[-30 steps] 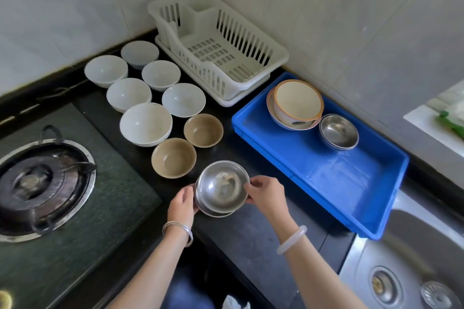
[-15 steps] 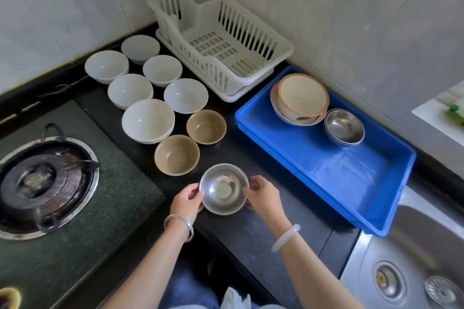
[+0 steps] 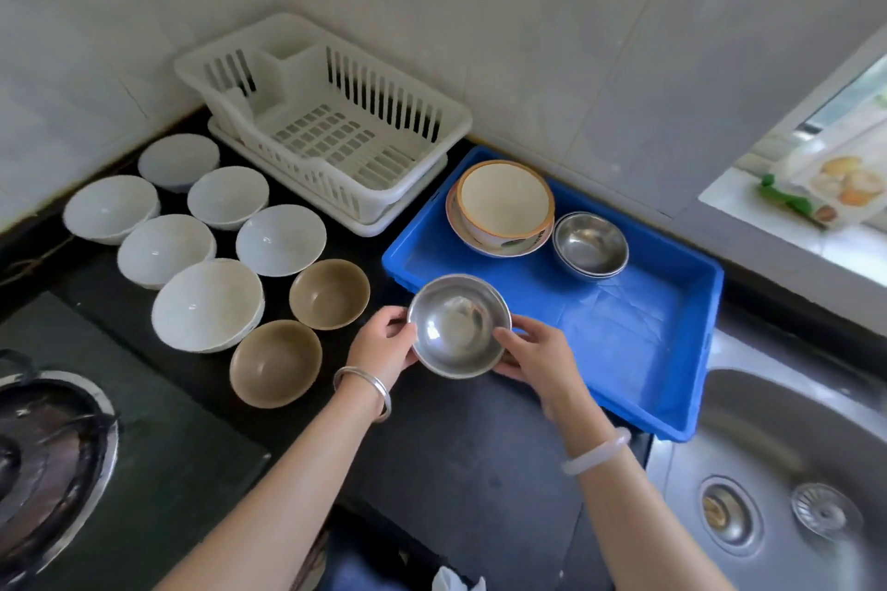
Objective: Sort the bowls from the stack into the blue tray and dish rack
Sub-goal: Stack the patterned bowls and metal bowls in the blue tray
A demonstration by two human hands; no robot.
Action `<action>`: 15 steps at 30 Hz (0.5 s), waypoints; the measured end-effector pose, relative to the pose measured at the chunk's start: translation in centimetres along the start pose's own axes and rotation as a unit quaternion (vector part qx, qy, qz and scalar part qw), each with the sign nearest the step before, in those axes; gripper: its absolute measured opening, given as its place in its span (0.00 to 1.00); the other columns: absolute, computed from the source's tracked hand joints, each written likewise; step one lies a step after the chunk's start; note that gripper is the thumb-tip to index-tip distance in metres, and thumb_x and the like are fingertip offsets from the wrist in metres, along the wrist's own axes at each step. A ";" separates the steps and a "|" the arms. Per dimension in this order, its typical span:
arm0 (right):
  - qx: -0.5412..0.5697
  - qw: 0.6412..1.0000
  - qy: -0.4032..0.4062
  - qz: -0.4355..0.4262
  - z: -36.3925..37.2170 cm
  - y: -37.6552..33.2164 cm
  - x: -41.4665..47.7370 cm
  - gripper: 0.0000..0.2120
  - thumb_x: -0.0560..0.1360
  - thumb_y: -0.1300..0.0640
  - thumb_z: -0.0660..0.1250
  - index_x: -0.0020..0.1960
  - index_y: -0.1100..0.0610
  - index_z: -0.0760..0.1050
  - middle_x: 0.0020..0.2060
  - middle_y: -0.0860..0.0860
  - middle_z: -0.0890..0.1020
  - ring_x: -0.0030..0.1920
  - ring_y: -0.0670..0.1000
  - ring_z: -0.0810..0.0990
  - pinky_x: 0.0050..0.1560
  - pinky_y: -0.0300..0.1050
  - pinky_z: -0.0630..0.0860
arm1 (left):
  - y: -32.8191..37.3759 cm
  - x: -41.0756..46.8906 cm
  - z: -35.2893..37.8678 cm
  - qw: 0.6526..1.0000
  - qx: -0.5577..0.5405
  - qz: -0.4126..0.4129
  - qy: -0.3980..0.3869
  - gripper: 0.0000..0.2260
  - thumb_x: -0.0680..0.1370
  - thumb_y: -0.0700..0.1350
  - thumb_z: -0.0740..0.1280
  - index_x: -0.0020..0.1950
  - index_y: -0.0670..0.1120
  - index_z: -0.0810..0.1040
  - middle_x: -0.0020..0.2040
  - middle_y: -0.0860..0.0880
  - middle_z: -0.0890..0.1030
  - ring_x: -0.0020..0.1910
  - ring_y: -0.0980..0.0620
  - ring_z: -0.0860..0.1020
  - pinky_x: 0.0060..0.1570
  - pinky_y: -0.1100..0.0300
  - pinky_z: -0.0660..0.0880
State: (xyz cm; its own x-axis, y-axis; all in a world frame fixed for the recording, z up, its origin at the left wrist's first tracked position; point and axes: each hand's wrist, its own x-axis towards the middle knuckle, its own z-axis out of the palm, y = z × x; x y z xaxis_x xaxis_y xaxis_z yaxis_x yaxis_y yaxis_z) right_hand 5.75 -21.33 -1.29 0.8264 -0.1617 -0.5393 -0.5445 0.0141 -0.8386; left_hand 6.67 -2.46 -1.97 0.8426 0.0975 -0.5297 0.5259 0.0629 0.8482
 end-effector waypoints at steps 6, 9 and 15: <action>0.046 0.994 0.100 -0.014 -7.1 -3.2 3.1 0.08 0.76 0.62 0.66 0.55 0.56 0.78 0.40 0.54 0.84 0.35 0.52 0.84 0.38 0.38 0.82 | 4.9 3.6 9.4 0.993 0.084 0.043 -0.072 0.05 0.76 0.37 0.63 0.43 0.46 0.74 0.47 0.42 0.80 0.44 0.46 0.79 0.47 0.51 0.80; 0.063 0.989 0.137 -0.014 -10.4 -4.1 5.0 0.11 0.76 0.61 0.66 0.58 0.57 0.77 0.41 0.56 0.83 0.36 0.53 0.84 0.40 0.39 0.82 | 6.3 5.6 14.0 0.988 0.120 0.055 -0.081 0.07 0.75 0.38 0.63 0.50 0.43 0.78 0.50 0.42 0.81 0.47 0.45 0.80 0.51 0.50 0.79; 0.063 0.982 0.177 -0.015 -14.5 -5.5 9.6 0.13 0.76 0.62 0.65 0.59 0.63 0.77 0.46 0.58 0.81 0.35 0.52 0.83 0.35 0.36 0.80 | 8.2 9.8 20.7 0.966 0.230 0.087 -0.077 0.10 0.75 0.39 0.64 0.53 0.38 0.80 0.52 0.38 0.82 0.51 0.37 0.80 0.54 0.45 0.77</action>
State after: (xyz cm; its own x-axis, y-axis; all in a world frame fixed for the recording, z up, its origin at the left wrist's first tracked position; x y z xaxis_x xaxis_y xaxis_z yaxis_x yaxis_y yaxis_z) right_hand 14.62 -37.28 -0.74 0.7280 -0.4966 -0.4727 -0.4806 0.1221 -0.8684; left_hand 21.61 -21.52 -0.15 0.9118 -0.0840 -0.4020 0.3402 -0.3935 0.8540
